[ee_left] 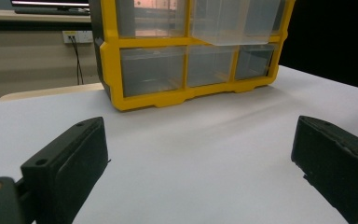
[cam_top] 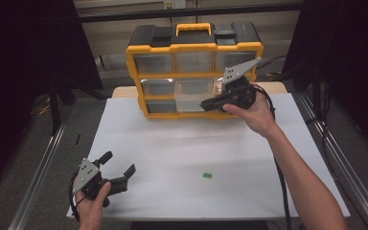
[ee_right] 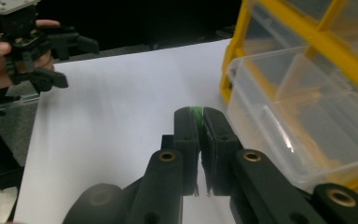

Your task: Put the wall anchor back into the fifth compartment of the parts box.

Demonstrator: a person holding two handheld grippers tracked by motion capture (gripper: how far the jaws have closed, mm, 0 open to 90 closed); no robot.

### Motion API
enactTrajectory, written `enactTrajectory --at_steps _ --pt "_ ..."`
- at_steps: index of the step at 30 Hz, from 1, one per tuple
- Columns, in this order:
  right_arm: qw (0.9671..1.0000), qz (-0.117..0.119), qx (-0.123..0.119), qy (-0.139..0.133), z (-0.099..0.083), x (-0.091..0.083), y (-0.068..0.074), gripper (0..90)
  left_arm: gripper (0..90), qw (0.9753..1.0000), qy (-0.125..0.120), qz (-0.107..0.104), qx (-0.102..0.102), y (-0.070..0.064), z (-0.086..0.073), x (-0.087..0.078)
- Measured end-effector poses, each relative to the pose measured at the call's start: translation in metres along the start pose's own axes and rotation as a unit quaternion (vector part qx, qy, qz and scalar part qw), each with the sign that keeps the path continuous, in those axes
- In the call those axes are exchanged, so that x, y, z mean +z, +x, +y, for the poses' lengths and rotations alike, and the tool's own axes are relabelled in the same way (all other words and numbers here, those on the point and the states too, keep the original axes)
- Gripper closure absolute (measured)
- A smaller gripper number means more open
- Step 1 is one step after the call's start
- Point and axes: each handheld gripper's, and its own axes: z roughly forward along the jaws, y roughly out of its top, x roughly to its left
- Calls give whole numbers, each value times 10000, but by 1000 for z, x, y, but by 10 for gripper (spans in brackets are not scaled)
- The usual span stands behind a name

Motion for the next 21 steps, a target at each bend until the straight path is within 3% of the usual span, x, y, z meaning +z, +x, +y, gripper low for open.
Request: enactTrajectory --at_steps 5,12,14,17,21 --pt "9997 -177 16 162 12 -3 -12 848 38 10000 -87 -26 -36 -1 1 0" --pt "9982 -376 43 475 28 -2 -31 848 38 10000 -20 -48 32 1 0 -1" --pt "9972 -416 51 616 35 -1 -41 847 38 10000 -63 -36 -42 0 0 0" --pt "9963 -467 66 713 40 2 -47 847 38 10000 -33 -14 25 0 0 0" --pt "9931 -526 101 1043 50 14 -57 847 38 10000 -70 -15 4 0 0 0"
